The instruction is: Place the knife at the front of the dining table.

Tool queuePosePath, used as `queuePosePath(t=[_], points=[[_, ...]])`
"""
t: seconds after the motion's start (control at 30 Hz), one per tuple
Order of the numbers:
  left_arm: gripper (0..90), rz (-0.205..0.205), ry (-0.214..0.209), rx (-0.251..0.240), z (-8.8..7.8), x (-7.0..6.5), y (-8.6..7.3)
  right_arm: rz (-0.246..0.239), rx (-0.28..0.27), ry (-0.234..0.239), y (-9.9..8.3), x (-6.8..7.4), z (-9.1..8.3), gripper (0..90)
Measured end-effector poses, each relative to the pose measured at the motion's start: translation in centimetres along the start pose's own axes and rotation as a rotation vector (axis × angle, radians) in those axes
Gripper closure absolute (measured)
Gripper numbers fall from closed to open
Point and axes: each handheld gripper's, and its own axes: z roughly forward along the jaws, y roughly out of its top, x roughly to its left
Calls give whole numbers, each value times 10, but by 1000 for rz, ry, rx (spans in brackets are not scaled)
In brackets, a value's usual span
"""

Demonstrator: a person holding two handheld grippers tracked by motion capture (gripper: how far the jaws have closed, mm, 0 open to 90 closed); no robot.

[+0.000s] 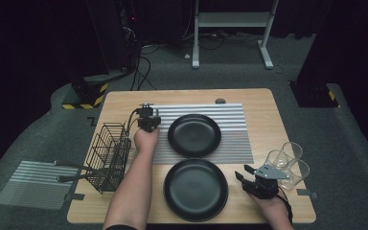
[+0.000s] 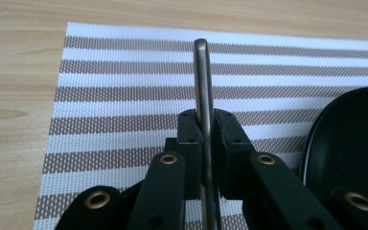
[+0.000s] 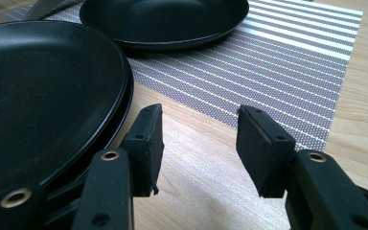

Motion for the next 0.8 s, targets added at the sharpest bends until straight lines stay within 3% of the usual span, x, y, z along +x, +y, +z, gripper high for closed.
queuePosePath(t=[0.1, 0.17, 0.5, 0.53, 0.57, 0.67, 0.7, 0.8], points=[[813, -2, 5, 25, 4, 2, -2, -1, 0, 1, 0, 1, 0, 519], [811, 14, 4, 25, 3, 3, -2, -2, 1, 2, 0, 1, 1, 519], [795, 7, 24, 39, 5, 6, -3, -1, 1, 2, 0, 1, 1, 518], [790, 29, 33, 40, 5, 7, -3, -1, 0, 2, 0, 1, 1, 517], [784, 76, 54, 47, 5, 11, -3, -1, -2, 2, 0, 1, 0, 518], [762, 96, 80, 53, 5, 12, -4, -2, -1, 2, 0, 0, 0, 517], [754, 54, 81, 39, 4, 11, -6, -1, -2, 3, 0, 0, 0, 517], [729, 50, 89, 16, 0, 12, -5, -3, -1, 3, 0, 1, 0, 517]])
